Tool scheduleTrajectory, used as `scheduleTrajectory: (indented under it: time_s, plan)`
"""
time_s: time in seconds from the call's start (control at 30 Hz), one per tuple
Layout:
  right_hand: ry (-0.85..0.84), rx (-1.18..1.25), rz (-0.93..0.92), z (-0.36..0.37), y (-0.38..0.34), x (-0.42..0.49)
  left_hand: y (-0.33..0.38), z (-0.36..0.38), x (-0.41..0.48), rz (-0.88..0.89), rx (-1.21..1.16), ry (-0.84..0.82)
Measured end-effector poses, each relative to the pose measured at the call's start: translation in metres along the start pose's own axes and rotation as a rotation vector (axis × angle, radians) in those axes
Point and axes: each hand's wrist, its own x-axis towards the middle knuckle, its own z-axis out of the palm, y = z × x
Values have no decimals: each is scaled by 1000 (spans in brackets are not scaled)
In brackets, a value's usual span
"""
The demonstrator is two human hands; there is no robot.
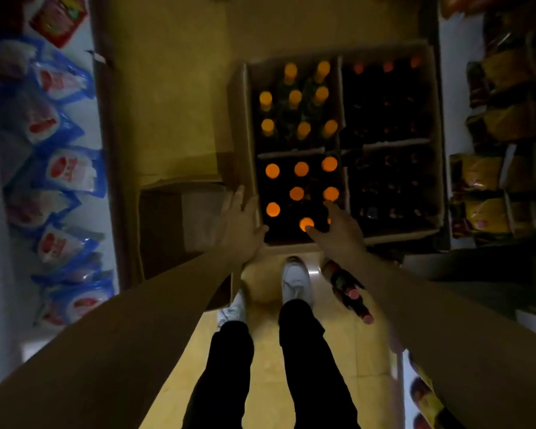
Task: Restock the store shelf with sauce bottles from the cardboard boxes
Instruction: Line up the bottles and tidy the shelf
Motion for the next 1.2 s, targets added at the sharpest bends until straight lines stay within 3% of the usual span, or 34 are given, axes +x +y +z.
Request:
scheduleTrajectory:
  time_s: [0.13, 0.33, 0.7, 0.9, 1.2]
  plan:
    - [9, 58, 14, 43, 30, 38, -15, 53, 35, 13, 21, 55]
    - [96, 254, 46, 86, 55, 66, -23, 108, 69, -17, -80, 296]
    - [370, 226, 190, 117, 43, 87, -14, 144, 101, -154, -387, 440]
    - [484, 418, 231, 119, 41, 85, -9, 138, 98, -184, -437, 394]
    - [558, 580, 146, 90, 20, 38, 15, 84, 55, -218, -533, 299]
